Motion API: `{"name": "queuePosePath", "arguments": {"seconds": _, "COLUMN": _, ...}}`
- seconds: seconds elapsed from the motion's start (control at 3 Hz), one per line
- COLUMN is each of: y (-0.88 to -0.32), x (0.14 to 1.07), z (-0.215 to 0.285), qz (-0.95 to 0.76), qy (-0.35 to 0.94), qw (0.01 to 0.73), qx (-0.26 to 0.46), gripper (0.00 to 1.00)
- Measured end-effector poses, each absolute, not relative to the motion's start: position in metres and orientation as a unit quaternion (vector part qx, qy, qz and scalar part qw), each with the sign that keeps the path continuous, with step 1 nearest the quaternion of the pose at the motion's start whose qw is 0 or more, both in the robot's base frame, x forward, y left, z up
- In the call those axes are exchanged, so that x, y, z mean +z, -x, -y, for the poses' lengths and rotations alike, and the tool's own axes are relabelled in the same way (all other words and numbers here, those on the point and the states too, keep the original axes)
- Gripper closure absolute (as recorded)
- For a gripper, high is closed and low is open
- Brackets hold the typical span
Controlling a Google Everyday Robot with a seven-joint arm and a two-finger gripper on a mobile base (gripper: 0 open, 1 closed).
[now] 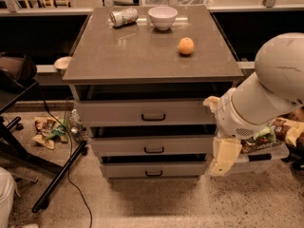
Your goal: Open middle drawer
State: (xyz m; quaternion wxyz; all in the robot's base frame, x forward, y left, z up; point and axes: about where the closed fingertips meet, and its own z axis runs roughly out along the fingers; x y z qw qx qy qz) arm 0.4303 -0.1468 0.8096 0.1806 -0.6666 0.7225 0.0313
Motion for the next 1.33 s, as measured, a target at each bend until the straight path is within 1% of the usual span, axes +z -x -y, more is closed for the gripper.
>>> {"name": "queuePosePath", "arguments": {"seconds": 0.33, "y": -0.433, "x": 0.773, "z": 0.143, "qz": -0.715, "qy": 0.680, "qw": 0.162, "qx": 0.020, "gripper": 0.00}}
{"name": "queuePosePath", "arguments": {"seconds": 0.67, "y": -0.439, "x": 0.713, "z": 0.139, "qz": -0.695, "qy": 0.702, "qw": 0.156, "qx": 0.015, "gripper": 0.00}}
{"name": "queuePosePath", "arguments": {"seconds": 1.0, "y": -0.455, "x": 0.657, "z": 0.127, "qz": -0.669, "qy": 0.721, "qw": 0.178, "qx": 0.031, "gripper": 0.00}}
{"name": "queuePosePath", "arguments": {"seconds": 1.33, "y": -0.455, "x": 0.657, "z": 0.127, "qz": -0.669, "qy": 0.721, "qw": 0.178, "qx": 0.031, "gripper": 0.00}}
